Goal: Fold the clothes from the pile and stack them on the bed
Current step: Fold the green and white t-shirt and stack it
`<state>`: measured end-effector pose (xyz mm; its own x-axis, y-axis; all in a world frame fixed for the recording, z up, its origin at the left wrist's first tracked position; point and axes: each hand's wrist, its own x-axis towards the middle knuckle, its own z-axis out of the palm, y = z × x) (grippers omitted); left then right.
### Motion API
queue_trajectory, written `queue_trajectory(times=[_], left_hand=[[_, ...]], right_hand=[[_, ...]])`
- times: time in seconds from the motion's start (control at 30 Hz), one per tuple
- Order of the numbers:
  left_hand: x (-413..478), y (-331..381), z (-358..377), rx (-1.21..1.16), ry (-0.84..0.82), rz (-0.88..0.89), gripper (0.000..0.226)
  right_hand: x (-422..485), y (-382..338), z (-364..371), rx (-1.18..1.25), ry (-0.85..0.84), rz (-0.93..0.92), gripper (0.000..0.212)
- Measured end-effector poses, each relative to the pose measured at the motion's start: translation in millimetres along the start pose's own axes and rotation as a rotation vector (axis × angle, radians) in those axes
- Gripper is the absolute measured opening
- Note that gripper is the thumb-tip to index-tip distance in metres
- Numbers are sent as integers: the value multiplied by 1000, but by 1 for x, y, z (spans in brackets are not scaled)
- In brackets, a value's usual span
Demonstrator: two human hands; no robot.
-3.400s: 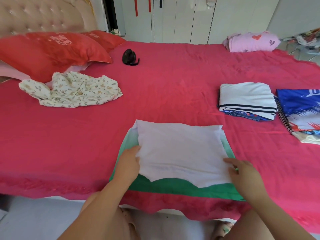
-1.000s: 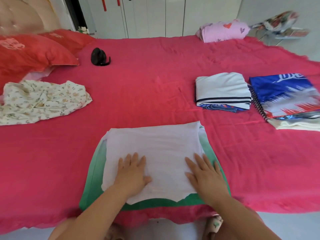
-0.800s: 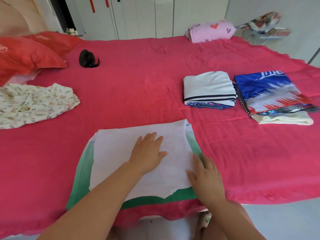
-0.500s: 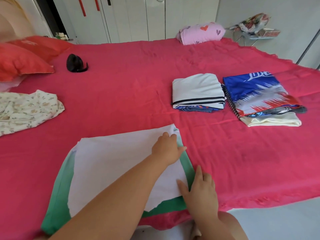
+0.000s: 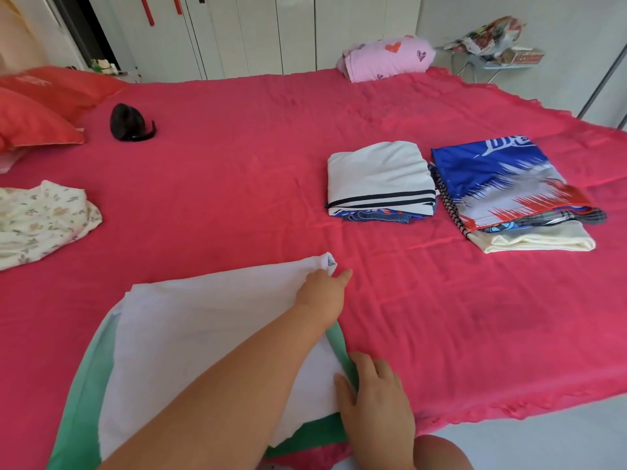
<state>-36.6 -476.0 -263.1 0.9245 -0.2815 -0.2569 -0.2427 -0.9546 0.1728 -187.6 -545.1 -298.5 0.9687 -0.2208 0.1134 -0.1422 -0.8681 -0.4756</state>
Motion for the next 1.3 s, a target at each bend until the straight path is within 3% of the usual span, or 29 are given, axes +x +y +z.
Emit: queue_trajectory(times=[0.1, 0.23, 0.37, 0.63, 0.8, 0.97, 1.07, 1.2, 1.3], left_hand=[[-4, -19, -7, -195, 46, 7, 44], [-27, -52, -38, -335, 142, 18, 49], [-65, -104, -73, -466, 221, -38, 56], [-134, -240, -92, -645, 380, -216, 55], [-149, -302, -68, -496, 283, -261, 49], [-158, -300, -28, -320, 345, -211, 54], [-169, -277, 7, -178, 335, -130, 52], [-173, -271, 41, -68, 183, -200, 53], [-169, -271, 30, -38, 176, -210, 53]], right_hand=[[-3, -12, -3, 93, -102, 7, 36], [-11, -50, -14, 266, -89, -64, 37], [-26, -108, -11, 315, -67, -304, 40], [-51, -226, 24, 278, -435, -523, 48], [-67, -254, 50, 143, -651, -650, 58], [-43, -216, 70, -69, -296, -674, 44], [-25, -198, 74, -234, -237, -558, 47], [-13, -167, 84, -349, -461, -459, 83], [-10, -164, 86, -349, -458, -436, 90]])
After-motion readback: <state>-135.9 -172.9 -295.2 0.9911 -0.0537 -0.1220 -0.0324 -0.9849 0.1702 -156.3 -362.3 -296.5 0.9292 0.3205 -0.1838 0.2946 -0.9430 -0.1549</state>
